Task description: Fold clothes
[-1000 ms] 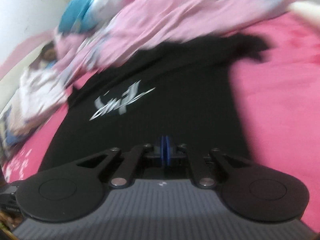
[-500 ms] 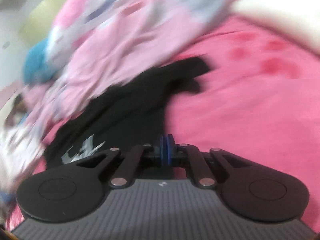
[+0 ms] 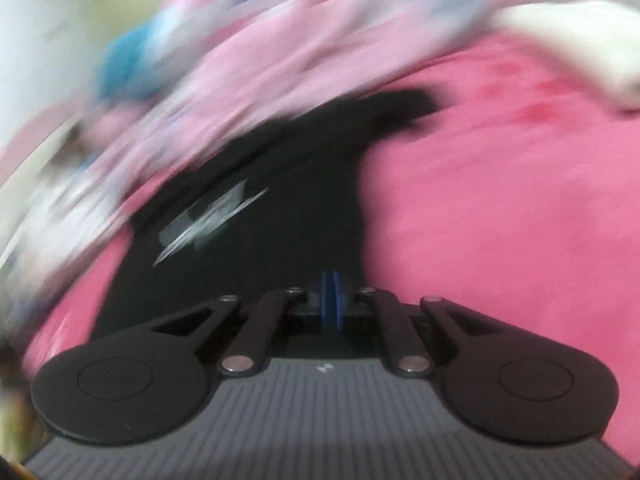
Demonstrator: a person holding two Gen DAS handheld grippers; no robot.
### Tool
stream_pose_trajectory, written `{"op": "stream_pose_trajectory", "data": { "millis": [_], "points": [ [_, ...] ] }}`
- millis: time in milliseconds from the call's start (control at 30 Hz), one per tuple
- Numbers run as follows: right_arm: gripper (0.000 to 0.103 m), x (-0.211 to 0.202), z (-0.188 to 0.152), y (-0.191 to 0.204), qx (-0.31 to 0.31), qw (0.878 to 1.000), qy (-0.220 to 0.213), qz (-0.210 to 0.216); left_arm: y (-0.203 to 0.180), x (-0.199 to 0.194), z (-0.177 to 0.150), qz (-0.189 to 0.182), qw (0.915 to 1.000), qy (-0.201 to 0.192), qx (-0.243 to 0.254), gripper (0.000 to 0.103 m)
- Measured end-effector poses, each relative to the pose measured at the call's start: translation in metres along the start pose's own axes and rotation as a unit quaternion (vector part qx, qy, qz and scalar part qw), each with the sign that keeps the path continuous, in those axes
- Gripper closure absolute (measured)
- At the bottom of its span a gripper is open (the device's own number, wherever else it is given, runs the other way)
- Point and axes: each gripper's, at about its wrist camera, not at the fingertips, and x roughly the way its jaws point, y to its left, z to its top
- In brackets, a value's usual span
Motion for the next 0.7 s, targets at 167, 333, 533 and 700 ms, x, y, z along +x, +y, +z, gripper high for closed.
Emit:
{"op": "stream_pose_trajectory", "data": {
  "millis": [167, 333, 533, 700],
  "points": [
    [0.102, 0.014, -0.053, 0.021, -0.011, 0.999, 0.045, -0.007, -0.002, 0.000, 0.001, 0.006, 1.0000, 0.001, -0.007, 0.044],
    [0.101, -0.039, -0.089, 0.021, 0.028, 0.998, 0.052, -0.025, 0.003, -0.002, 0.003, -0.003, 0.9998, 0.002, -0.017, 0.045],
    [0.098, -0.020, -0.067, 0.051, 0.005, 0.999, -0.043, -0.017, -0.001, -0.006, 0.002, 0.010, 0.9998, 0.003, -0.017, 0.044],
    [0.098, 0.016, -0.093, 0.057, 0.004, 1.000, -0.013, -0.028, 0.002, -0.020, -0.006, 0.019, 0.9997, -0.001, -0.015, 0.044]
  ]
}}
